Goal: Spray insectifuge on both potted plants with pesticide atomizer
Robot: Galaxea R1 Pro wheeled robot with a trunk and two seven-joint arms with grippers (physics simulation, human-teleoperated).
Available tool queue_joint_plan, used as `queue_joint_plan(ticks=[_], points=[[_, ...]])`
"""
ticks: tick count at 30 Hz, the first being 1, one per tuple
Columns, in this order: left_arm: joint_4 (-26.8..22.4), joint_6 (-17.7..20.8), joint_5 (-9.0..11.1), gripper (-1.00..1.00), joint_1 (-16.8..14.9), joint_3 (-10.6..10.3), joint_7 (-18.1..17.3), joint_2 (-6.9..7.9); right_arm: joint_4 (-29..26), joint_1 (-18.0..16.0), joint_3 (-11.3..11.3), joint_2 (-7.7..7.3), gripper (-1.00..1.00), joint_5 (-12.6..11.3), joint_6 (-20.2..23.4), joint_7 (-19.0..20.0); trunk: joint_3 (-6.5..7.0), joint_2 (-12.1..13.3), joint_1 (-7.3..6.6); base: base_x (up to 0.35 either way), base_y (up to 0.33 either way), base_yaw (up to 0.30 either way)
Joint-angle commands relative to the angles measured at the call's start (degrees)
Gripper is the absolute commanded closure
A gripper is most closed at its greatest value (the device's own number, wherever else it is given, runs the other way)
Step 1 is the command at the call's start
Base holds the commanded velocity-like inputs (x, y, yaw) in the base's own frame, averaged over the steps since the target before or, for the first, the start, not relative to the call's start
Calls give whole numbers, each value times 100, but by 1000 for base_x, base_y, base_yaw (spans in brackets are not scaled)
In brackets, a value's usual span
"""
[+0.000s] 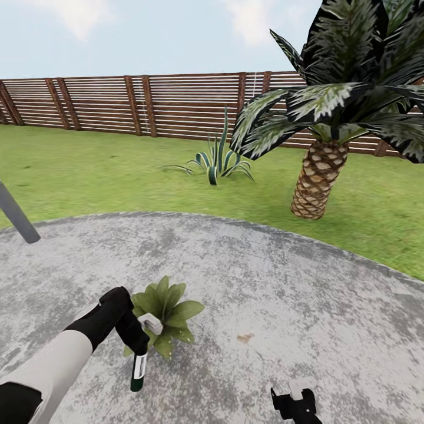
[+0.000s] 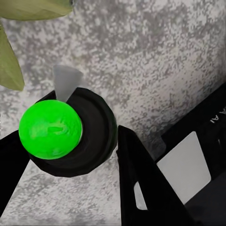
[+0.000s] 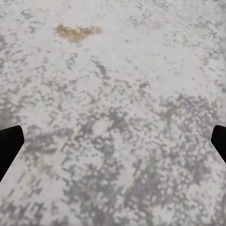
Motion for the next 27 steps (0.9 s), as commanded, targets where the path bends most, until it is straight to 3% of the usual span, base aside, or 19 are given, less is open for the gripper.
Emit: queue_joint_plan(ticks=[1, 5, 9, 11, 18, 27], points=[[-6, 47, -35, 100, -3, -18, -53, 18, 4, -3, 49, -2, -100, -24, -14, -31, -5, -2, -1, 0, 0, 0], [58, 47, -69, 100, 3, -26, -58, 29, 2, -3, 48, -2, -100, -26, -14, -31, -5, -2, -1, 5, 0, 0], [76, 73, -429, 100, 23, -9, -65, 9, 2, -3, 51, 5, -100, -26, -14, -33, -5, -2, -1, 191, 0, 0], [77, 96, -487, 100, 22, -5, -66, -7, 1, -3, 49, 6, -100, -26, -14, -36, -5, -2, -1, 306, 0, 0], [77, 117, -527, 100, 49, -16, -74, -57, 4, -3, 50, 6, -100, -26, -14, -34, -5, -2, -1, 171, 0, 0], [118, 110, -527, 100, 102, -16, -76, 34, 4, -3, 51, 6, -100, -26, -14, -36, -5, -2, -1, 3, 0, 0]])
